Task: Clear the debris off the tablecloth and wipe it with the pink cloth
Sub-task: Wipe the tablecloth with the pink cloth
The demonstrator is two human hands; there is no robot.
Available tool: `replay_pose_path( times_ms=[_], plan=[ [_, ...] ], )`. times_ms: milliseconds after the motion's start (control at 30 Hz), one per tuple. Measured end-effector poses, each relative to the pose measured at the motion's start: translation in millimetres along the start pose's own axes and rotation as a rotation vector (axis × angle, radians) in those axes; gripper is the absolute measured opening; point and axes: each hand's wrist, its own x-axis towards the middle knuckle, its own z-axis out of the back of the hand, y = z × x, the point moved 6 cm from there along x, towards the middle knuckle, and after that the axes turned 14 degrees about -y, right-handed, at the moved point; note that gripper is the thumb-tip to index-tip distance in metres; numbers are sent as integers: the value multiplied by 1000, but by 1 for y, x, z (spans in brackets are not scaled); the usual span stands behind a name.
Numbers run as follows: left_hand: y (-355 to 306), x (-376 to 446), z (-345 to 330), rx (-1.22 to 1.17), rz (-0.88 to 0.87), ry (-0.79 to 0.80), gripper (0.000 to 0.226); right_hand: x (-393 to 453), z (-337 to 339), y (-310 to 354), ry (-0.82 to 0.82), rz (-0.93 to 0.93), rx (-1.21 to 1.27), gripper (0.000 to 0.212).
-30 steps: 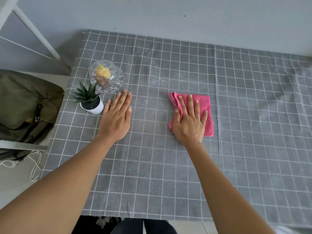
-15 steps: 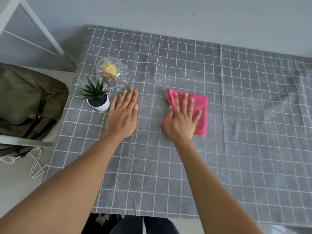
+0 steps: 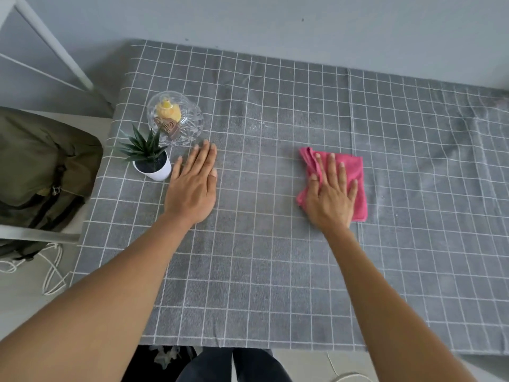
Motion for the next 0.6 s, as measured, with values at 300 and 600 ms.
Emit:
replay_pose_path(
  times_ms=[300,600],
  plan=[
    [1,0,-2,-1,14,-16,55,-14,-10,65,23,-21,27,53],
    [0,0,0,-7,2,-20,54,-22,-21,92,39,188,76,51]
  ],
)
